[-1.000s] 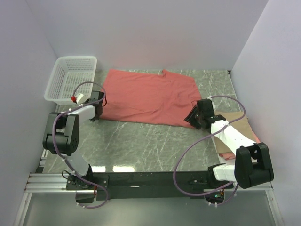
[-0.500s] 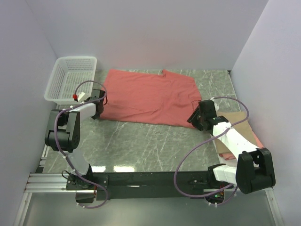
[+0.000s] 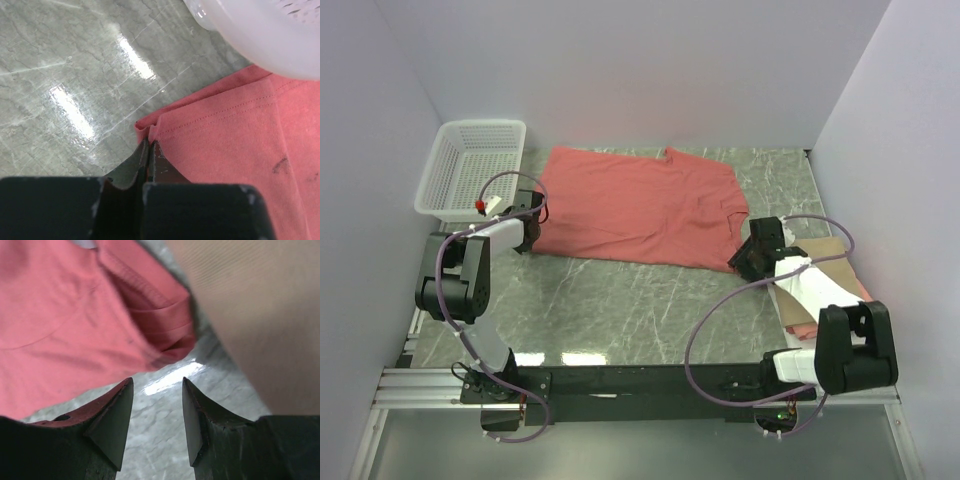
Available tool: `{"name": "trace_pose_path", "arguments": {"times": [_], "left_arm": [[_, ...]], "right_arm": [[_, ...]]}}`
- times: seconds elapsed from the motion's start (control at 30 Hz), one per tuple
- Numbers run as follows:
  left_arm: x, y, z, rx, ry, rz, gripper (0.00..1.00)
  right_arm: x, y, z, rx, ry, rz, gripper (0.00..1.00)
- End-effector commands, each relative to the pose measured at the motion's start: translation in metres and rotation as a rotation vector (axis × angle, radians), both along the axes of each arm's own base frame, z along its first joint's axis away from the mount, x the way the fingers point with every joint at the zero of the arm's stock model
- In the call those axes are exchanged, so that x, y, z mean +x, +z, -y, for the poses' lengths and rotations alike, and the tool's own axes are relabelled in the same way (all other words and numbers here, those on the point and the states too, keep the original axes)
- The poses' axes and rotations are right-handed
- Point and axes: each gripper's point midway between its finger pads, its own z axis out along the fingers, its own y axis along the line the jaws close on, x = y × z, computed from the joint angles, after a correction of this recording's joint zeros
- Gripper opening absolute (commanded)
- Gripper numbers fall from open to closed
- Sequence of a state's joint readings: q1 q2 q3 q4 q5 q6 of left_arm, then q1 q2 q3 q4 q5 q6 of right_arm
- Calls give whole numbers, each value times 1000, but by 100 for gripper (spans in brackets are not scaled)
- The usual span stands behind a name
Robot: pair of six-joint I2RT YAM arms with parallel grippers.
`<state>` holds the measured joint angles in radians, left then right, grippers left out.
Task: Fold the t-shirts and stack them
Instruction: Fold the tshirt
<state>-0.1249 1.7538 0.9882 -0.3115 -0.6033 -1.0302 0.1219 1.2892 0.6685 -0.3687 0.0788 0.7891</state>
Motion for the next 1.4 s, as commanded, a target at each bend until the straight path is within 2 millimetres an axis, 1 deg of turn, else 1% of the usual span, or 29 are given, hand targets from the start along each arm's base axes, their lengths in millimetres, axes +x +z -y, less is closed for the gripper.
{"name": "trace_pose_path", "arguments": {"times": [0.0, 0.2, 0.3, 0.43, 0.5, 0.57, 0.63, 0.67, 0.7, 0.77, 0.8, 0.87, 0.9, 0.93, 0.97, 1.0, 1.1, 1.13, 1.17, 1.2, 1.23, 1.27, 1.33, 1.37], "left_arm": [[7, 11, -1, 11, -11, 24, 1], [7, 10, 0, 10, -21, 17, 1], [9, 11, 0, 7, -25, 20, 1], [9, 10, 0, 8, -25, 19, 1], [9, 10, 1, 7, -27, 19, 1], [10, 10, 0, 9, -27, 17, 1], [10, 11, -1, 13, -24, 17, 1], [10, 13, -2, 17, -21, 19, 1], [9, 13, -3, 18, -19, 18, 1], [7, 17, -4, 21, -14, 20, 1], [6, 20, -5, 21, -8, 23, 1], [3, 22, -6, 24, -1, 19, 1], [2, 23, -7, 26, 12, 21, 1], [0, 27, -9, 32, 19, 26, 1], [-7, 28, -11, 37, 29, 8, 1], [-10, 34, -14, 46, 49, 22, 1], [-25, 42, -17, 52, 64, 32, 1], [-29, 45, -19, 57, 74, 38, 1], [-33, 47, -20, 56, 78, 40, 1], [-42, 50, -21, 52, 90, 45, 1], [-46, 51, -22, 49, 94, 50, 1], [-51, 52, -22, 47, 98, 50, 1], [-66, 54, -24, 40, 116, 60, 1], [-76, 49, -25, 39, 125, 48, 1]], "right_arm": [[15, 4, 11, -57, -21, 18, 51], [16, -8, 18, -97, -31, -24, 52], [19, -9, 24, -131, -47, -29, 52], [26, -11, 26, -148, -47, -27, 51], [28, -14, 27, -153, -44, -38, 50], [33, -11, 25, -153, -35, -33, 47], [34, -9, 25, -158, -24, -30, 33], [34, -6, 25, -158, -18, -26, 24], [35, -1, 26, -163, -20, -12, 9], [33, 5, 28, -176, -10, -11, 4], [32, 12, 30, -188, -8, -2, 0], [30, 20, 30, -192, -4, 9, 0], [30, 29, 30, -185, 0, 34, 0], [27, 31, 29, -181, 8, 34, 0], [25, 37, 29, -178, 11, 51, 0], [23, 40, 27, -173, 15, 55, 0], [14, 45, 26, -165, 26, 66, 0], [8, 43, 26, -160, 31, 55, 0], [6, 48, 25, -153, 35, 75, 0], [3, 48, 24, -149, 39, 76, 0], [-3, 46, 23, -140, 47, 65, 0], [-6, 51, 22, -134, 49, 86, 0], [-16, 50, 20, -123, 62, 79, 0], [-20, 54, 18, -110, 67, 97, 0]]}}
